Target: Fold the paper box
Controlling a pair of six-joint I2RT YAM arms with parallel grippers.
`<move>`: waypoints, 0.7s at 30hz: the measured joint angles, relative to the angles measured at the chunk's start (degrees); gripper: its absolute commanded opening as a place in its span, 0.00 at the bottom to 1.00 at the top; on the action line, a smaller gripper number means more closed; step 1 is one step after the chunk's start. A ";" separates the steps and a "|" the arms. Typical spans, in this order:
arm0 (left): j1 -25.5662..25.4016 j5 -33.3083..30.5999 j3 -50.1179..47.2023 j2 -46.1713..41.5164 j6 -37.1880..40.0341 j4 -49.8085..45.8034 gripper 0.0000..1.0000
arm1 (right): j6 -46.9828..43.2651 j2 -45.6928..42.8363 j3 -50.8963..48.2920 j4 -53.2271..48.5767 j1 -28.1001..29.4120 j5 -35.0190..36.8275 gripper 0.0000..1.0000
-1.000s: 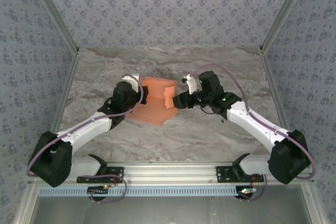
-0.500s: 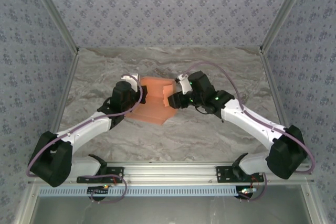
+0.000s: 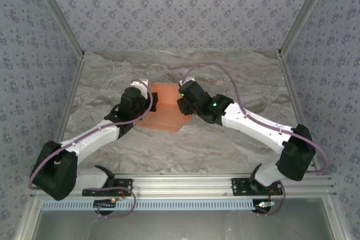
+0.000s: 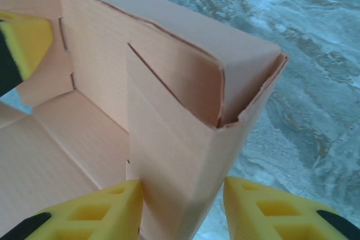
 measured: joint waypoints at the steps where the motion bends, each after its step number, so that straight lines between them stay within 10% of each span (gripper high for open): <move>1: 0.00 0.07 0.00 0.00 -0.02 0.00 0.03 | 0.39 0.50 0.44 -0.61 0.39 1.55 0.39; 21: -0.37 1.68 0.00 -0.63 -0.63 0.42 0.03 | 7.89 5.14 6.01 -9.57 4.26 18.16 0.18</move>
